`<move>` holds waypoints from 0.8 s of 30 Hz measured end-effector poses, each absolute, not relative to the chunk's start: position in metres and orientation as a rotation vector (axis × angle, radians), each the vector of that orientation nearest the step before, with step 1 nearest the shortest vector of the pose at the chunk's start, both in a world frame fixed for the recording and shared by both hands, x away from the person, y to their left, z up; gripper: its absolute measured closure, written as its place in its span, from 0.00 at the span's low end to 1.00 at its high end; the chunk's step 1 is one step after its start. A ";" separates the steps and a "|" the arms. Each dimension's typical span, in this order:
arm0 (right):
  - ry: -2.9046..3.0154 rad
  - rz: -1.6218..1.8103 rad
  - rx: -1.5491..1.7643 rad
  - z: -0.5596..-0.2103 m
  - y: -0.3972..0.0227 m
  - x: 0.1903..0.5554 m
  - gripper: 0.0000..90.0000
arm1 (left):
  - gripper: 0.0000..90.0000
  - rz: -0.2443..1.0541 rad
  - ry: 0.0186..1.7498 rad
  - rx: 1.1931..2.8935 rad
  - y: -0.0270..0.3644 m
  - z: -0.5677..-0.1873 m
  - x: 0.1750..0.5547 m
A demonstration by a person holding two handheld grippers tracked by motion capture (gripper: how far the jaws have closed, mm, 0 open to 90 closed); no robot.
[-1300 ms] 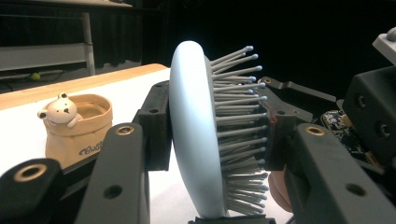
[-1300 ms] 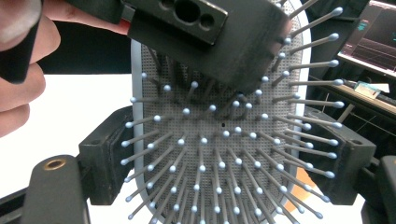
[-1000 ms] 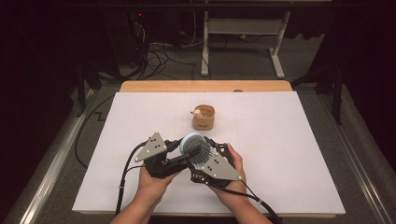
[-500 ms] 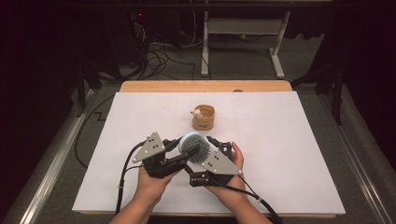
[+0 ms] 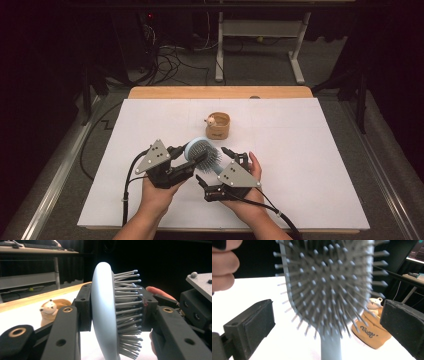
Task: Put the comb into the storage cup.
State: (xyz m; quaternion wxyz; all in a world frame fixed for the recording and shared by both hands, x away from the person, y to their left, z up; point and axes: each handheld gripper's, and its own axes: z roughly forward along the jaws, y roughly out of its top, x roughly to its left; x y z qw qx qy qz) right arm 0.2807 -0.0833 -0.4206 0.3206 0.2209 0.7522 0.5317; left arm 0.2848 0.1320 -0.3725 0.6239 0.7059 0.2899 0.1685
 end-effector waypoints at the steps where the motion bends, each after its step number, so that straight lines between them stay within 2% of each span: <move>1: 1.976 1.396 0.581 -0.421 -0.084 0.281 0.00 | 0.63 0.395 0.668 1.622 0.133 -0.372 0.285; 12: 1.976 1.398 0.617 -0.422 -0.098 0.284 0.00 | 0.63 0.454 0.692 1.615 0.146 -0.369 0.288; 24: 1.947 1.416 0.730 -0.421 -0.136 0.293 0.00 | 0.63 0.487 0.737 1.611 0.161 -0.372 0.294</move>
